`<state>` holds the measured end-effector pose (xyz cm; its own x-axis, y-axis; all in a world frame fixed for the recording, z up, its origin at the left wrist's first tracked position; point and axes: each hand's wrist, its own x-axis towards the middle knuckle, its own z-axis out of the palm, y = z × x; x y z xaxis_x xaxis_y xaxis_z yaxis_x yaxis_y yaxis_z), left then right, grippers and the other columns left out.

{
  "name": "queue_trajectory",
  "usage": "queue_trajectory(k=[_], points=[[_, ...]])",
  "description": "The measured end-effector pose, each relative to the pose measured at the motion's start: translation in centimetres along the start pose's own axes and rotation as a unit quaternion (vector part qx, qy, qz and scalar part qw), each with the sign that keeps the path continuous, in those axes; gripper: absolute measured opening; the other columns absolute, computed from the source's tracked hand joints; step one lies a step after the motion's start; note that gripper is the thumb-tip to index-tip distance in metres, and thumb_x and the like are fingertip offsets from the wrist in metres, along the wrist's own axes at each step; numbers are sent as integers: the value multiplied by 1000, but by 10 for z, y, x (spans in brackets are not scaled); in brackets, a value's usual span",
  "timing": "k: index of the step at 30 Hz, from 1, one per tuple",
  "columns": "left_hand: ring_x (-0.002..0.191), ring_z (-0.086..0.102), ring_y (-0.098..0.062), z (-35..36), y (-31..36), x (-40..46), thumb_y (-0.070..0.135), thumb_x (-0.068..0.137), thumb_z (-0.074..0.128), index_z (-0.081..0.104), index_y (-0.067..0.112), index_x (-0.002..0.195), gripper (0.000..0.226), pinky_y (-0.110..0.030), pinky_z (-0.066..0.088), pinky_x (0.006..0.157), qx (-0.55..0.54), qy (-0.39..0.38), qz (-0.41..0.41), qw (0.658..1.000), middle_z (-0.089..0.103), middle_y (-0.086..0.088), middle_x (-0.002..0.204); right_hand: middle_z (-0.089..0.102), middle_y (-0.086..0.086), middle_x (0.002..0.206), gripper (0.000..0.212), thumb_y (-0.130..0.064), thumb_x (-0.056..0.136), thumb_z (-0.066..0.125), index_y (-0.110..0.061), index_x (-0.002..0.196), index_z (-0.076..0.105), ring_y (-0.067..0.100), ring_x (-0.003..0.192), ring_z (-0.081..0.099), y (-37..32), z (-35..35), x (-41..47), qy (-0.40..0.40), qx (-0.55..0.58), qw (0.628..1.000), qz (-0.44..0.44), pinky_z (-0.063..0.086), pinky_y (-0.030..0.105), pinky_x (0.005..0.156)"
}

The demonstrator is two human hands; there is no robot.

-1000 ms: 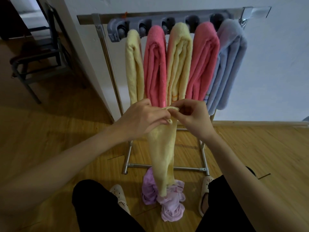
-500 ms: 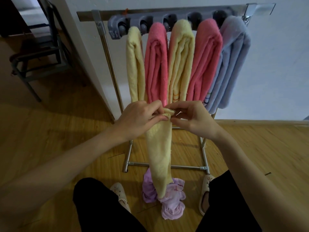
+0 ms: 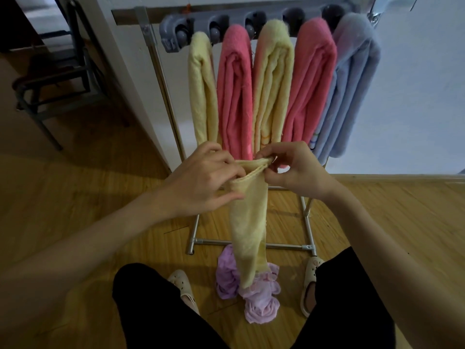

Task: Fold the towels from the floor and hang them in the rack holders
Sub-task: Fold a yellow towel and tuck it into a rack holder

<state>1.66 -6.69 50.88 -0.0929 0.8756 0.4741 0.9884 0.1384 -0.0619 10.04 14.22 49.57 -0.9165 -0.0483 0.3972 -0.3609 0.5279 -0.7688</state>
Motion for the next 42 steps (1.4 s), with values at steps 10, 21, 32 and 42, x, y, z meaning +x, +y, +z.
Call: queue_trajectory(k=[10,21,32,42], points=[[83,65,-19,-9,3,13,19,86,66,69,9,88,11,-52,28,112,59,23,-17,998,69,-4,79,61,14,78,19,7,79,58,2,97,61,13,54,64,0,2,-2,16,28,998,51,51,27,46],[74,60,-26,-8,3,25,16,89,62,68,3,85,15,-36,42,88,126,119,-91,981,66,-10,73,58,-7,66,22,6,86,59,4,108,64,-2,54,58,-11,-8,24,41,-113,992,-22,44,12,56],[71,57,-22,-8,-5,-1,24,88,67,68,5,82,20,-34,42,73,92,79,-132,984,63,-8,70,56,-7,70,17,-5,92,58,-1,108,64,4,63,50,-14,11,36,-88,-124,988,-19,42,25,64],[75,58,-20,17,-7,-6,31,86,70,69,4,91,28,-30,41,77,74,222,-165,958,66,-7,76,51,12,72,14,-5,94,56,7,97,61,16,66,45,-4,21,47,-55,-62,996,12,38,33,63]])
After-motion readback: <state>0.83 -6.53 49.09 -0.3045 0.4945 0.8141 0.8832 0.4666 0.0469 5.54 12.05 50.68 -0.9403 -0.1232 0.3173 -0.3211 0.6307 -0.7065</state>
